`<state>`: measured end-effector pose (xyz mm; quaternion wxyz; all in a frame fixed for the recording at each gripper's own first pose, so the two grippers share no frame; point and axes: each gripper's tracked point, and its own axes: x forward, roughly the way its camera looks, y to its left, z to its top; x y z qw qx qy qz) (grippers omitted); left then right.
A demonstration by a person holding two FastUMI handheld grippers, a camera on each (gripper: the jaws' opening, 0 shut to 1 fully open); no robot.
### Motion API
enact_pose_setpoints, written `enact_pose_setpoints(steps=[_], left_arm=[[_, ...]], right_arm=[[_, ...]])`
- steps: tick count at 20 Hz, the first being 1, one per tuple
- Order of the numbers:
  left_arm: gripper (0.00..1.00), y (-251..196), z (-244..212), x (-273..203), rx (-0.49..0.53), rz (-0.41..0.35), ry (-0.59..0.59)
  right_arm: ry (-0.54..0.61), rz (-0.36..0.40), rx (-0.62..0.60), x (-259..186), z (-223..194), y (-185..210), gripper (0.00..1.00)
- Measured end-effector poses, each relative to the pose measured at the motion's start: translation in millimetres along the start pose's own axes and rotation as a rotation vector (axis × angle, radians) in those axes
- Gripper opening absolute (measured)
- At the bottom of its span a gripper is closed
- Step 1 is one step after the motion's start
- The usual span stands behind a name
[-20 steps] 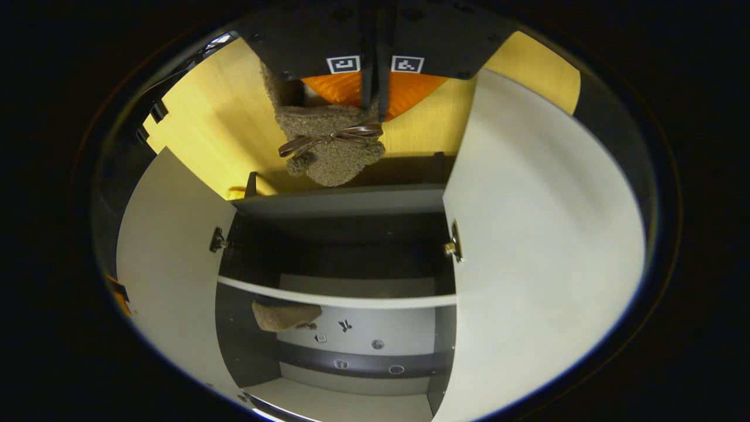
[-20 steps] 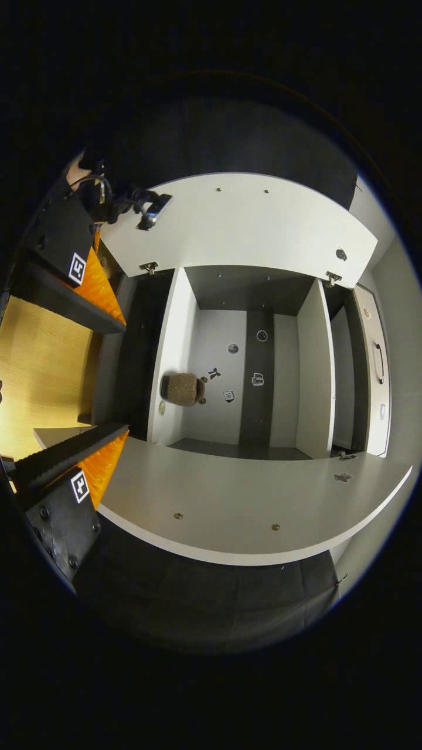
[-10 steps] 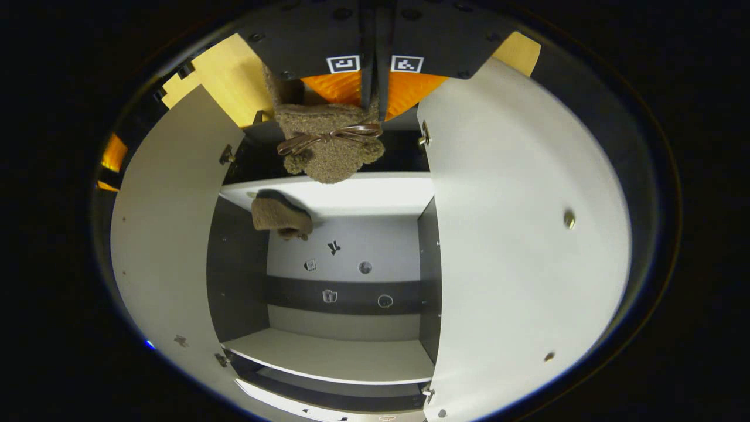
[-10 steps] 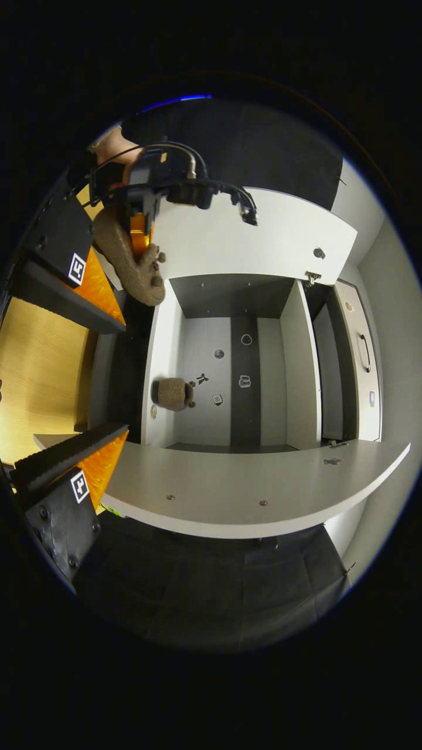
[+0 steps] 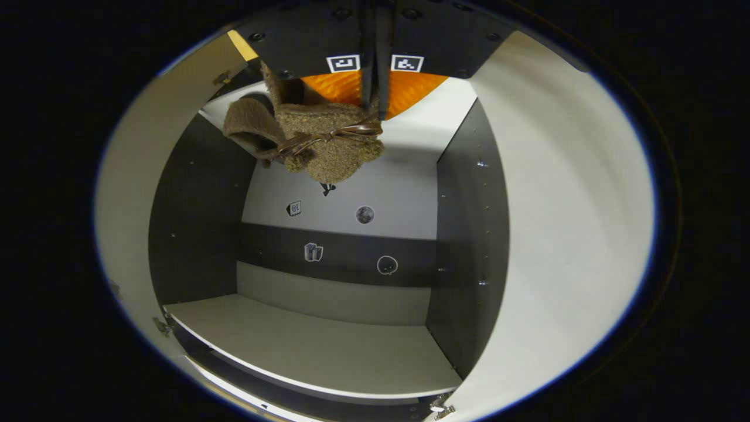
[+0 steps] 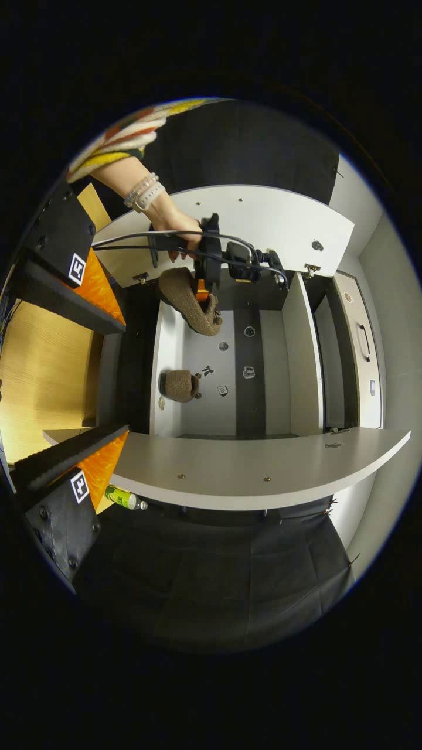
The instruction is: Grab one shoe with the right hand and put it into the shoe cabinet, grab the other shoe with the left hand and put it into the shoe cabinet; then close the right door with the right hand and the left door with the left hand.
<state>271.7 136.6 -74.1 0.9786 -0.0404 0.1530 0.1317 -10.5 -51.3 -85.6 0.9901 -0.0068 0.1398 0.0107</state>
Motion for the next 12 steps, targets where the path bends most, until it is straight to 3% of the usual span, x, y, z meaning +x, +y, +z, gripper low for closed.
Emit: enact_pose_setpoints(steps=[3, 6, 12], left_arm=[[0.05, 3, 7, 60, -0.009, -0.001, 0.025], [0.05, 10, -1, 110, 0.031, 0.046, 0.064], [0.05, 2, -32, 155, 0.093, 0.074, 0.152]], right_arm=[[0.011, -0.029, -0.002, -2, 1, -9, 0.98], [0.003, -0.048, -0.017, -4, 6, -15, 0.98], [0.03, -0.085, -0.031, -2, 2, -28, 0.98]])
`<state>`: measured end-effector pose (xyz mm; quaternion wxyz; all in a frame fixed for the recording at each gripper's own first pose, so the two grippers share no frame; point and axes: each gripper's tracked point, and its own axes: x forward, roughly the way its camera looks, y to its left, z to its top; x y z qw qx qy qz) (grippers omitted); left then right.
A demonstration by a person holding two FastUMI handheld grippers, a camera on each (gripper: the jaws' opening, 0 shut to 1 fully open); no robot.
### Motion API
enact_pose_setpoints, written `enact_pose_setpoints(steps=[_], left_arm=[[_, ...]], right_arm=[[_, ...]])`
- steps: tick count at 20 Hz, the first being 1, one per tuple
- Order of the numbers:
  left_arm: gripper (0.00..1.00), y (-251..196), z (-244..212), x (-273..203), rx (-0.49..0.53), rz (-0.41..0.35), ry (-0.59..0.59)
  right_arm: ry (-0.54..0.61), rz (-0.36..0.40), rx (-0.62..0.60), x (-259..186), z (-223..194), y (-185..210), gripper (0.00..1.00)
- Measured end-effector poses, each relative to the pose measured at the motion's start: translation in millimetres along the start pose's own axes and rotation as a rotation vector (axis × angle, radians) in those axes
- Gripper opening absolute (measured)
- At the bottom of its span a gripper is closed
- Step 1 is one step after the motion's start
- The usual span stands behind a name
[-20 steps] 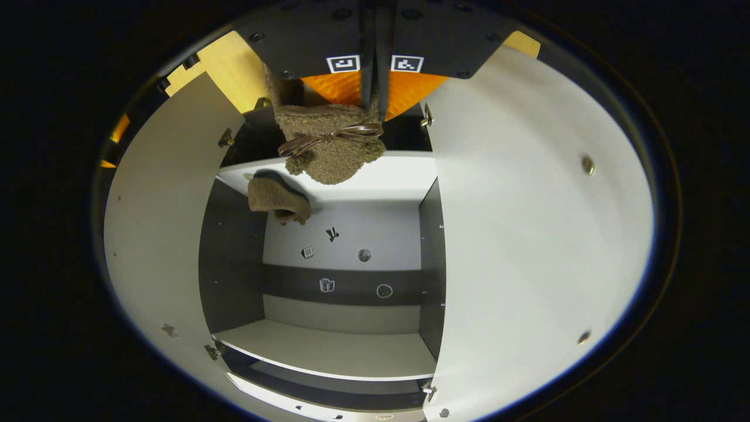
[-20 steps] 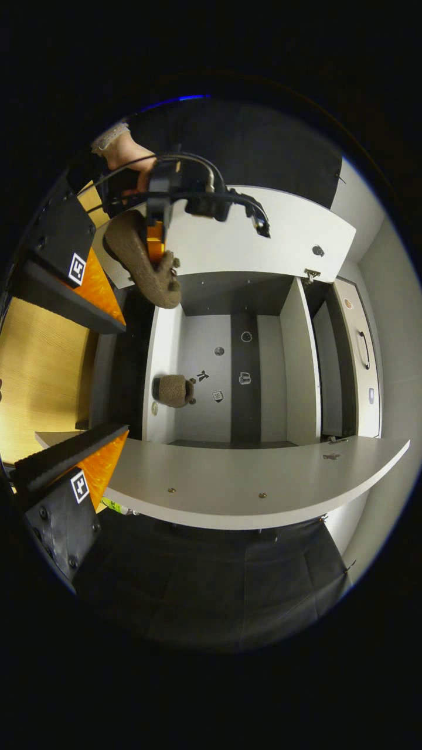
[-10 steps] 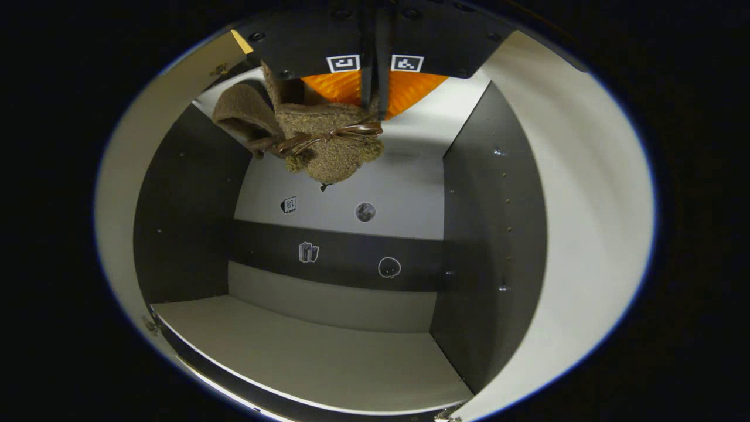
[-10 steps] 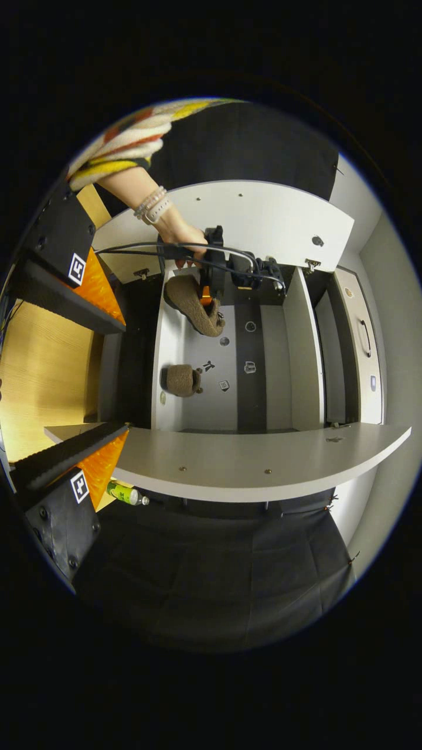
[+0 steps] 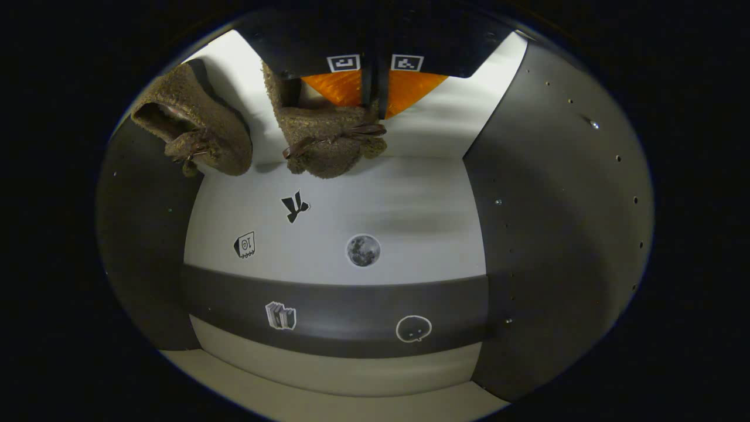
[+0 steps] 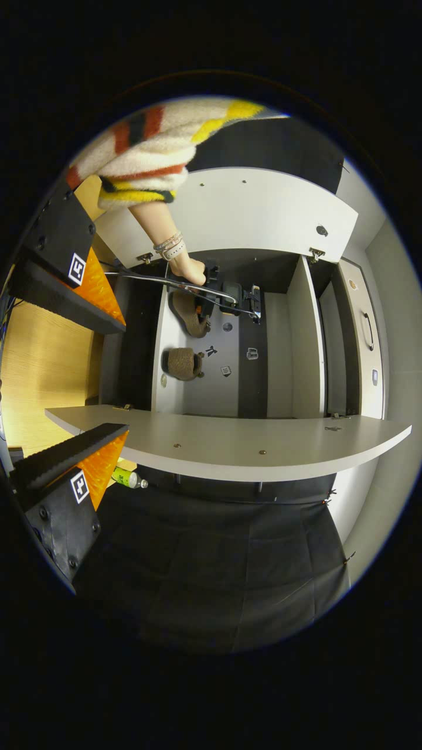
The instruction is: Grab one shoe with the right hand and put it into the shoe cabinet, grab the other shoe with the left hand and put it into the shoe cabinet; then close the right door with the right hand and the left door with the left hand.
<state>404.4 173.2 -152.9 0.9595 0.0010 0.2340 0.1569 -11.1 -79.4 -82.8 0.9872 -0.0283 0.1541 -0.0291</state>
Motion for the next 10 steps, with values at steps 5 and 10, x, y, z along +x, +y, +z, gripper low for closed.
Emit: enact_pose_setpoints(steps=[5, 10], left_arm=[[0.11, 4, 3, 7, -0.017, -0.004, -0.017], [0.82, 17, 14, -6, 0.061, 0.021, -0.044]], right_arm=[[0.031, -0.025, 0.036, 0, -11, -10, 0.98], [0.032, -0.03, 0.061, 1, -12, -17, 0.98]])
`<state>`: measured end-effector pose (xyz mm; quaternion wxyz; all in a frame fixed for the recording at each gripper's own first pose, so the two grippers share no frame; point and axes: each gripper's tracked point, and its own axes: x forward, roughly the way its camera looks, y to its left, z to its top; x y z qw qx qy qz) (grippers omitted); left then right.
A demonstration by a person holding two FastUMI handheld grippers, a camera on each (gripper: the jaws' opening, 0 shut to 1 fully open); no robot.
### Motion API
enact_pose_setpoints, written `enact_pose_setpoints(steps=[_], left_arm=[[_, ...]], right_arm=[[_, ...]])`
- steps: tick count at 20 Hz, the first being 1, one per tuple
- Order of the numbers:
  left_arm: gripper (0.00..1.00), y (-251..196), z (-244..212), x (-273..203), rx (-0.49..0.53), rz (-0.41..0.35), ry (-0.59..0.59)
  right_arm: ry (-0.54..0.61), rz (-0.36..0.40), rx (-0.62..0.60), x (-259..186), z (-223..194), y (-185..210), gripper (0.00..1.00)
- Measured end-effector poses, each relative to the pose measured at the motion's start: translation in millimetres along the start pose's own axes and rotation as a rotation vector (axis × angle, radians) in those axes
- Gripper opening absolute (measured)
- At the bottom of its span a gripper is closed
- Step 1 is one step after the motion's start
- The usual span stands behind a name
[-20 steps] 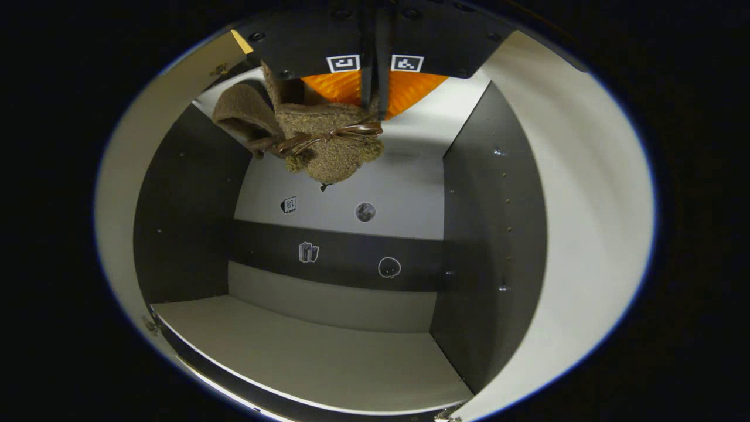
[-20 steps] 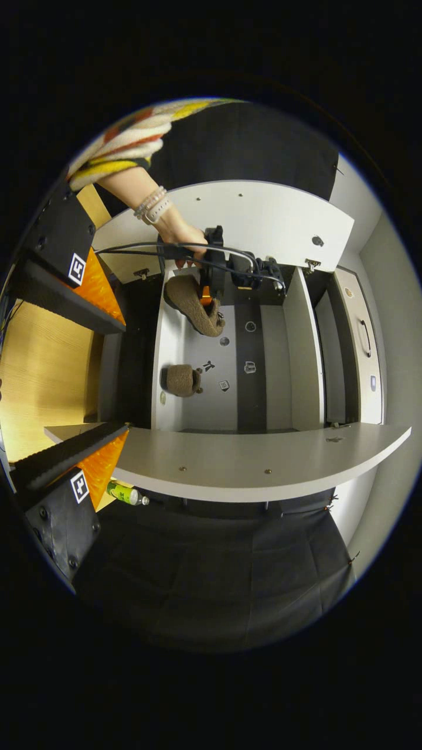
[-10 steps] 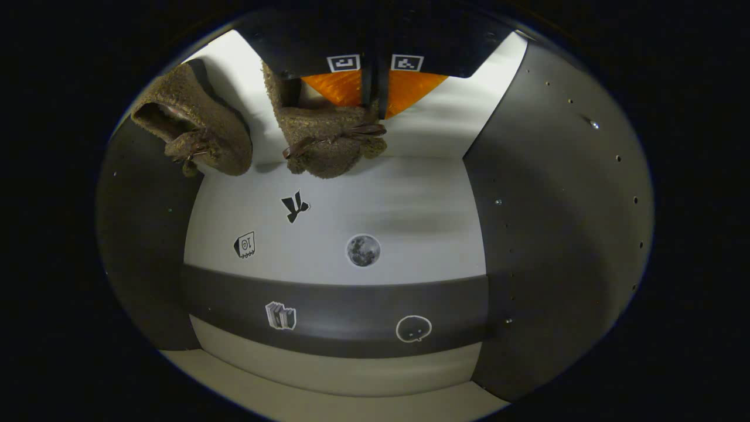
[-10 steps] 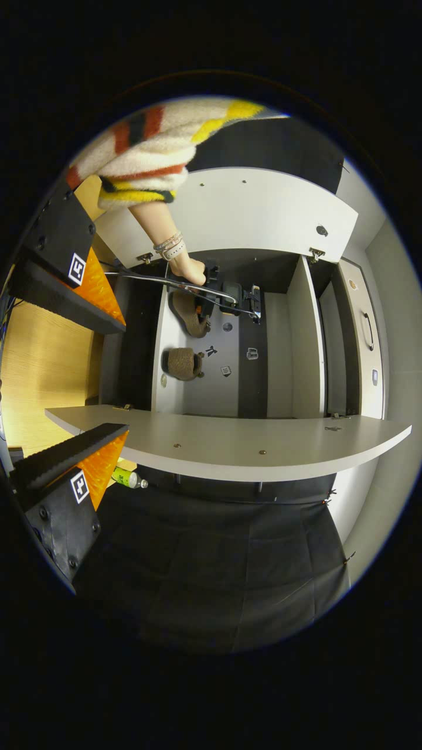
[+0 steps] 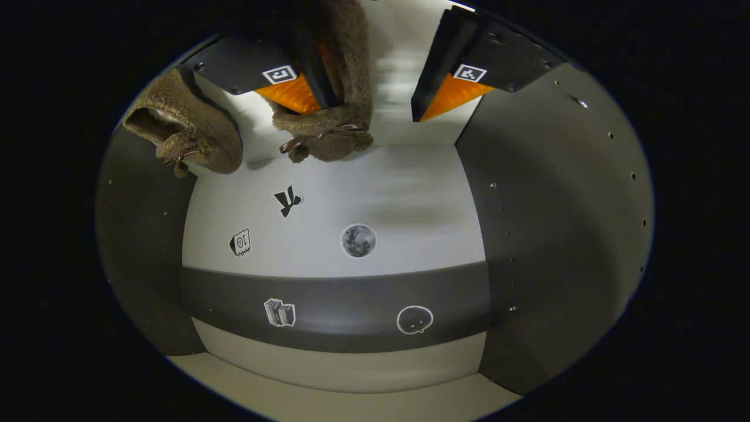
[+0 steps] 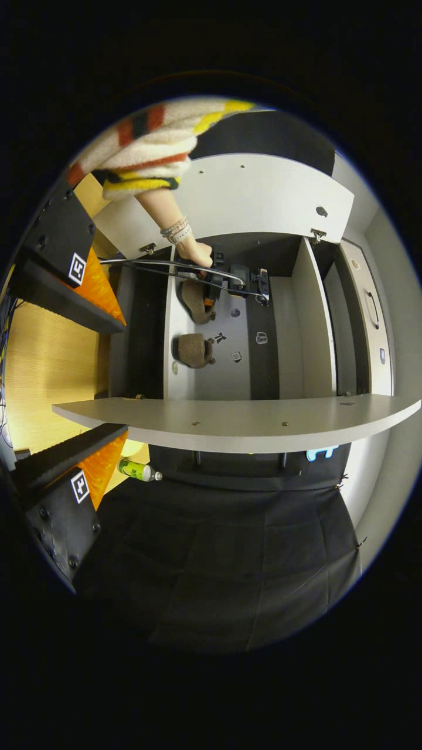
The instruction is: Grab one shoe with the right hand and put it into the shoe cabinet, grab the other shoe with the left hand and put it into the shoe cabinet; then close the right door with the right hand and the left door with the left hand.
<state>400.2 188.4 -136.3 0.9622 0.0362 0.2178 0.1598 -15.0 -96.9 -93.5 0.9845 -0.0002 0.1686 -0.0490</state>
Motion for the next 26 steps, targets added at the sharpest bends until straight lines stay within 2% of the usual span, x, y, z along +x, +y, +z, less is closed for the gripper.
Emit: enact_pose_setpoints(steps=[1, 2, 4, 7, 10, 13, 17, 21, 23, 26], left_arm=[[0.85, 4, 2, -5, 0.001, 0.003, -0.008], [0.98, 5, 3, -11, -0.004, -0.003, -0.015], [0.97, 11, 3, -24, 0.003, 0.0, -0.038], [0.97, 17, 22, -54, 0.051, 0.003, -0.145], [0.97, 9, 32, -94, 0.062, -0.046, -0.195], [0.97, -9, 36, -156, 0.041, -0.128, -0.26], [1.0, -30, 32, -261, 0.022, -0.246, -0.358], [0.99, -32, 27, -363, -0.001, -0.263, -0.477], [0.96, -33, 21, -403, -0.026, -0.287, -0.493], [0.96, -33, 12, -447, -0.054, -0.271, -0.488]], right_arm=[[-0.005, 0.004, 0.0, 0, 1, 1, 0.98], [-0.012, 0.008, -0.003, -1, 3, 2, 0.98], [-0.021, 0.019, -0.007, -3, 4, 4, 0.98], [-0.032, 0.032, -0.004, -7, 7, 5, 0.98], [-0.05, 0.036, -0.008, -13, 12, 2, 0.98], [-0.077, 0.035, -0.028, -20, 21, -10, 0.98], [-0.14, 0.01, -0.049, -27, 47, -48, 0.98], [-0.185, 0.034, -0.013, -12, 70, -85, 0.98], [-0.2, 0.05, -0.007, 2, 80, -102, 0.98], [-0.208, 0.119, -0.009, 21, 88, -109, 0.97]])
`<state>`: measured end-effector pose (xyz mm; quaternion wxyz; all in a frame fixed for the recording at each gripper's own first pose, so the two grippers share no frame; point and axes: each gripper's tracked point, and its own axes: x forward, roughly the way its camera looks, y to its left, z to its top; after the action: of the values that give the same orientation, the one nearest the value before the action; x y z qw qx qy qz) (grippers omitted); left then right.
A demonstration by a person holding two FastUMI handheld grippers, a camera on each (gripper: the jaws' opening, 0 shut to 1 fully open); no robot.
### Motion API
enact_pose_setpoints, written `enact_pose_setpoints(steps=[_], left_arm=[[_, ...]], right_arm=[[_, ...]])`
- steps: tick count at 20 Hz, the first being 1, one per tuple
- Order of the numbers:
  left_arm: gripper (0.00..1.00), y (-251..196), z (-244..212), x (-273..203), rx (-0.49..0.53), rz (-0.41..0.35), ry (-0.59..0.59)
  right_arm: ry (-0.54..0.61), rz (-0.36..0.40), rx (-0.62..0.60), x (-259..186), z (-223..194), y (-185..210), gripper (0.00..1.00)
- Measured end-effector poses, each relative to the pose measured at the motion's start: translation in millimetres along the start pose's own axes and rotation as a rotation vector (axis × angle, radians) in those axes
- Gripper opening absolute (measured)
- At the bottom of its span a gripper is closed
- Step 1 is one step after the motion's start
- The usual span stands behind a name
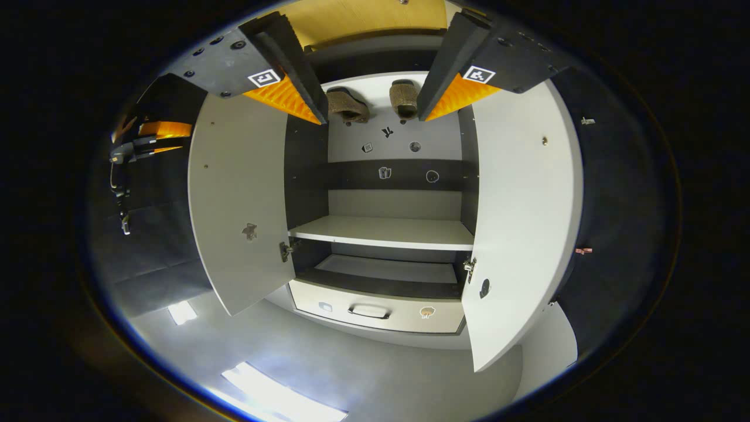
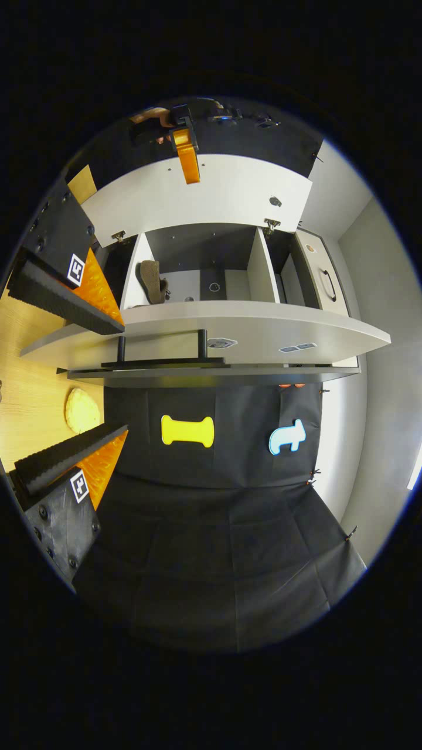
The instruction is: Grab one shoe with the right hand and put it into the shoe cabinet, grab the other shoe with the left hand and put it into the shoe cabinet; then close the right door with the right hand and the left door with the left hand.
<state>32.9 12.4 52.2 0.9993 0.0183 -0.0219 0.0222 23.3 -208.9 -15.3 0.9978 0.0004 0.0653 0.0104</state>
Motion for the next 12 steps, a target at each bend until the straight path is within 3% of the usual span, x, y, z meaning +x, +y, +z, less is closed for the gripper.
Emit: enact_pose_setpoints(steps=[4, 9, 12], left_arm=[[0.97, -19, 0, -39, -0.035, 0.015, 0.047], [0.96, -11, 6, -76, 0.087, 0.159, 0.077], [0.96, -5, 14, -89, 0.12, 0.217, 0.072]], right_arm=[[0.009, 0.125, 0.026, 25, 0, 4, 0.97], [0.028, 0.271, 0.054, 40, -3, 26, 0.97], [0.025, 0.308, 0.04, 56, -2, 51, 0.98]])
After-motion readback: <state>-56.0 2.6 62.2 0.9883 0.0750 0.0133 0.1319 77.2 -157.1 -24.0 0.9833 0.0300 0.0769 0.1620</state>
